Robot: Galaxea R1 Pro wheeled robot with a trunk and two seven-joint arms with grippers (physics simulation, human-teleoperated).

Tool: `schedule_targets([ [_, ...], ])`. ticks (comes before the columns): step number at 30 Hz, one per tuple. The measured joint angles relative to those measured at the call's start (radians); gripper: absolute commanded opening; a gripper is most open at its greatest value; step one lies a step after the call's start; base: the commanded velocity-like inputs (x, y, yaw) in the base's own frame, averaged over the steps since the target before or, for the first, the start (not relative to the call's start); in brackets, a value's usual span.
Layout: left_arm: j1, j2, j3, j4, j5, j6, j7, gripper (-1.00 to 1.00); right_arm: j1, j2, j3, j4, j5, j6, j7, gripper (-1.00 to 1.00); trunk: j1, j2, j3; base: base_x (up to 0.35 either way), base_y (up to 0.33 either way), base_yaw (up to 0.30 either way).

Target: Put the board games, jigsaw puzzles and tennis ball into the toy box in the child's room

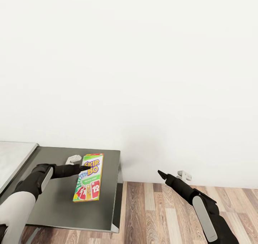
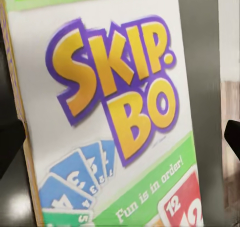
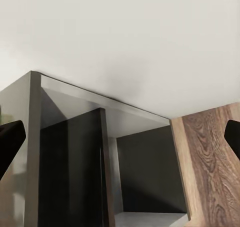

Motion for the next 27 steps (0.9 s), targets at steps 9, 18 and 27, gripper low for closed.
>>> schedule_targets([
  [9,0.0,0.0,-0.001,0.0,-0.002,-0.032,-0.032,1.0,0.0,0.001,0.001,0.001,0.0,0.0,-0.002,1.0,0.0,0.0,0.0,0.0,0.0,0.0],
  [18,0.0,-0.001,-0.001,0.0,-0.004,-0.034,-0.086,1.0,0.0,0.001,0.001,0.001,0.0,0.0,0.0,1.0,0.0,0.0,0.0,0.0,0.0,0.0],
  [27,0.0,-0.002,-0.001,0.0,-0.004,-0.034,-0.089,1.0,0.0,0.002,0.001,0.005,0.0,0.0,0.001,1.0,0.0,0.0,0.0,0.0,0.0,0.0],
])
